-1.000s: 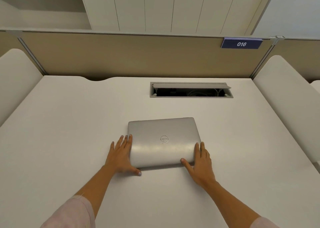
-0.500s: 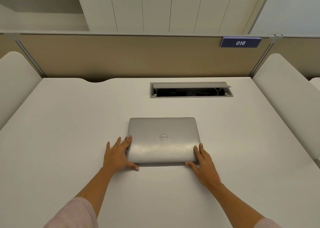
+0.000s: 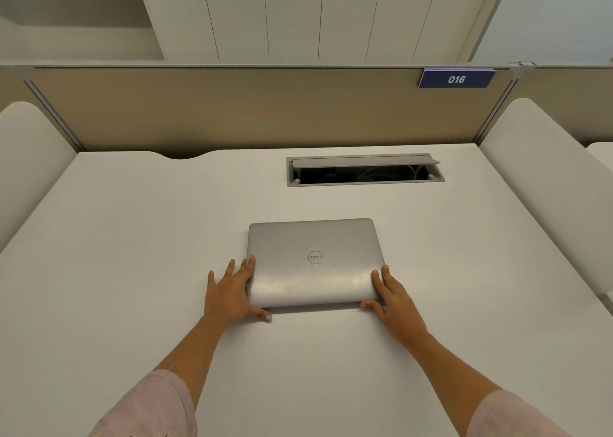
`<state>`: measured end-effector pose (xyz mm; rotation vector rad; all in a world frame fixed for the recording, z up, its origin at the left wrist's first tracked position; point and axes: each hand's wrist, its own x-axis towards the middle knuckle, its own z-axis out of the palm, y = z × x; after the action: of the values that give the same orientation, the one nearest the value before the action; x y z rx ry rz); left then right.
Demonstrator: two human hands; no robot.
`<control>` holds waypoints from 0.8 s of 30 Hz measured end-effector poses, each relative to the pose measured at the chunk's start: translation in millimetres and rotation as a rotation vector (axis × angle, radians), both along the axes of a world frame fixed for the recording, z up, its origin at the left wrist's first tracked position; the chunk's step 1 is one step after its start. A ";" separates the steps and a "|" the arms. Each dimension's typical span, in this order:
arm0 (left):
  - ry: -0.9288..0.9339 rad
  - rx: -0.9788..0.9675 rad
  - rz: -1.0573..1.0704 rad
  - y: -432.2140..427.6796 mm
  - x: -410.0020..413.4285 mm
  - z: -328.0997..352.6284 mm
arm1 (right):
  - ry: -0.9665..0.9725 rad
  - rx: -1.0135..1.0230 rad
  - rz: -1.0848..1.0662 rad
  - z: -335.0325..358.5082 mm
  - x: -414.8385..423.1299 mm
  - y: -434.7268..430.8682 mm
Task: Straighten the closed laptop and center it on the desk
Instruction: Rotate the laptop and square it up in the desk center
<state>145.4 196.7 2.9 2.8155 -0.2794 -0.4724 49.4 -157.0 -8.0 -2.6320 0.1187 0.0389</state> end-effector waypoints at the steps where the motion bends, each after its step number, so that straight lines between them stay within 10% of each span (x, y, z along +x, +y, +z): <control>1: 0.002 0.003 -0.006 0.3 0.5 0.1 | 0.005 0.004 -0.002 1.0 0.8 -0.2; 24: 0.018 0.039 -0.074 3.7 8.4 4.4 | 0.049 0.075 -0.126 2.7 4.1 8.0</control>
<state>153.8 200.4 7.2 2.8447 -0.3757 -0.5243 53.5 -149.1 -5.3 -2.5437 0.2937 0.0630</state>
